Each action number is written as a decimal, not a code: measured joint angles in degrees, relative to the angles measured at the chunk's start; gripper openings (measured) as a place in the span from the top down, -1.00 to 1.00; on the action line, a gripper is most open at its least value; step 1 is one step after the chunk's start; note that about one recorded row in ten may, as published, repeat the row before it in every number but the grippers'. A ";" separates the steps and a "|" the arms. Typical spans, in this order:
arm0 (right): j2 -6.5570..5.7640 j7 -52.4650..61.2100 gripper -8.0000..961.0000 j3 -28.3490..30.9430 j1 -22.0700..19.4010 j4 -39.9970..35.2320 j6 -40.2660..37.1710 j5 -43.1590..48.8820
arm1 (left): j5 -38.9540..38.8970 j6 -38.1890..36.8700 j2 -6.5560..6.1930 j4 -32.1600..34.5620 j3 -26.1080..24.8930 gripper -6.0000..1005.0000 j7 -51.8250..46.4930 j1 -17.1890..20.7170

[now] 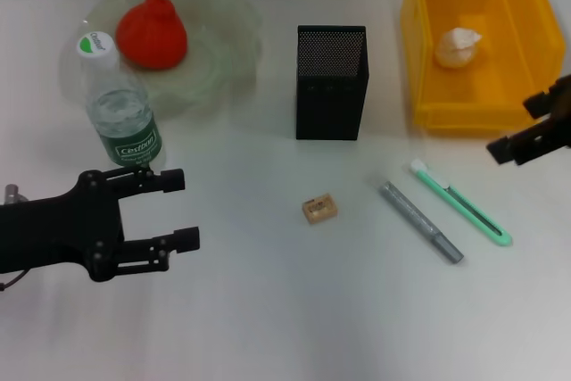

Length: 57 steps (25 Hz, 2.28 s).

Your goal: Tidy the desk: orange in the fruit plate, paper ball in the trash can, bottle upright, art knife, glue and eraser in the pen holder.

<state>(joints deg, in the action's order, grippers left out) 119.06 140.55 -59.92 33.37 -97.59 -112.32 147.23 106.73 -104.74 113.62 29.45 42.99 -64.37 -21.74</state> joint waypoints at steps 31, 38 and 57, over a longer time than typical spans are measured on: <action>0.56 6.45 0.13 -23.91 4.52 32.87 32.87 7.07 | 0.52 7.22 2.39 -1.75 0.52 -0.56 -0.99 0.19; 0.56 6.47 0.36 -24.08 5.13 35.34 34.32 6.05 | 0.72 8.12 2.45 -1.95 0.52 -0.56 -1.02 0.23; 0.12 -19.10 0.53 5.63 -6.36 11.23 26.02 -44.47 | 1.33 8.27 3.04 -1.94 0.50 -0.56 -1.02 0.74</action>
<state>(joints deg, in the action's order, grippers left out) 119.18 121.45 -54.29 27.00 -86.36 -86.30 102.75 108.07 -96.47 116.66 27.51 43.49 -65.39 -21.00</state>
